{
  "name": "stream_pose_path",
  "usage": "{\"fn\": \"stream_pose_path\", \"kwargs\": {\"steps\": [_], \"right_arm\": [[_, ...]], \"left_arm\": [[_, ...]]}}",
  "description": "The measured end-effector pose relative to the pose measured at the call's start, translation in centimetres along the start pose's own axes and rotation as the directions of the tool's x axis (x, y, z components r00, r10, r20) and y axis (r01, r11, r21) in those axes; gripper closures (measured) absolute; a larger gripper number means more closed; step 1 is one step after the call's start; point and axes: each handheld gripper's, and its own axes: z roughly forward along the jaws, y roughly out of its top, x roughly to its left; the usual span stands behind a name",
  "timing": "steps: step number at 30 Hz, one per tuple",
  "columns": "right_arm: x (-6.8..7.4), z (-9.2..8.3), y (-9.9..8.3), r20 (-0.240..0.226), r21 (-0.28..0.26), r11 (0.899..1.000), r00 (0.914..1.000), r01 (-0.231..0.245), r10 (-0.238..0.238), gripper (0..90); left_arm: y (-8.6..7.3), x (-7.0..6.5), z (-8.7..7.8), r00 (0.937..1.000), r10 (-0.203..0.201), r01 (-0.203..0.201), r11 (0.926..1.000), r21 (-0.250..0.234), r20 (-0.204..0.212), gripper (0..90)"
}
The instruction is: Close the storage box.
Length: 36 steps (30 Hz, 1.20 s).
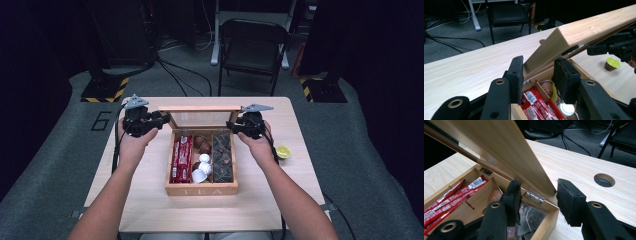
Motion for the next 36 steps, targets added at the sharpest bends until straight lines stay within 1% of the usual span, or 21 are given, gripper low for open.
{"fn": "stream_pose_path", "kwargs": {"steps": [5,11,15,17,18,21,22,24,25,27,28,30,33,35,36], "right_arm": [[0.8,-0.8,-0.1,0.014,0.003,1.0,0.9996,0.026,-0.026,51.3],[1.5,-1.7,-0.6,0.013,-0.01,1.0,0.9997,0.019,-0.019,50.4],[1.9,-2.7,-1.0,0.007,-0.041,0.998,0.9989,0.046,-0.046,50.0],[2.1,-3.2,-1.1,-0.005,-0.051,0.998,0.9989,0.046,-0.047,50.0],[2.1,-3.4,-1.2,-0.005,-0.064,0.996,0.9981,0.061,-0.061,50.1],[2.7,-4.4,-1.4,-0.012,-0.083,0.994,0.9969,0.076,-0.077,50.0],[2.8,-4.6,-1.4,-0.016,-0.088,0.993,0.9966,0.08,-0.081,49.7],[3.1,-5.1,-1.6,-0.022,-0.091,0.993,0.9964,0.079,-0.081,48.7],[3.3,-5.4,-1.6,-0.025,-0.084,0.993,0.9964,0.079,-0.081,48.4],[3.4,-5.7,-1.8,-0.04,-0.072,0.995,0.997,0.063,-0.066,48.6],[3.4,-6.0,-2.0,-0.05,-0.073,0.996,0.9973,0.05,-0.054,48.5],[3.7,-6.4,-2.3,-0.058,-0.072,0.997,0.9974,0.038,-0.043,48.5],[4.1,-7.2,-2.6,-0.062,-0.087,0.995,0.9963,0.054,-0.059,48.5],[4.4,-7.6,-2.8,-0.054,-0.094,0.993,0.9955,0.073,-0.078,48.6],[4.5,-7.8,-2.9,-0.05,-0.098,0.991,0.9941,0.091,-0.096,48.5]], "left_arm": [[-0.6,-0.3,-0.3,1.0,-0.001,0.001,1.0,-0.005,0.006,60.2],[-1.4,-0.6,-0.7,0.9999,0.005,-0.005,1.0,-0.002,0.014,59.8],[-2.0,-0.9,-1.0,0.9997,0.018,-0.018,0.9998,0.002,0.019,59.5],[-2.3,-1.0,-1.2,0.9996,0.021,-0.021,0.9998,0.005,0.022,59.3],[-2.5,-1.1,-1.2,0.9996,0.02,-0.02,0.9998,0.003,0.019,59.3],[-2.9,-1.3,-1.4,0.9994,0.028,-0.028,0.9996,0.008,0.022,59.1],[-3.1,-1.4,-1.4,0.9995,0.024,-0.024,0.9997,0.007,0.022,59.1],[-3.4,-1.4,-1.6,0.9994,0.019,-0.019,0.9998,0.007,0.028,58.9],[-3.5,-1.4,-1.6,0.9993,0.02,-0.021,0.9998,0.008,0.032,58.7],[-3.8,-1.4,-1.7,0.9991,0.014,-0.015,0.9998,0.011,0.039,58.5],[-3.9,-1.5,-1.8,0.9991,0.013,-0.014,0.9999,0.008,0.039,58.5],[-4.2,-1.6,-1.9,0.999,0.015,-0.016,0.9998,0.011,0.042,58.3],[-4.8,-1.8,-2.0,0.9988,0.022,-0.022,0.9996,0.016,0.044,58.3],[-5.2,-2.0,-2.1,0.9988,0.024,-0.025,0.9995,0.019,0.044,58.3],[-5.3,-2.0,-2.2,0.9987,0.025,-0.025,0.9995,0.019,0.045,58.3]]}}
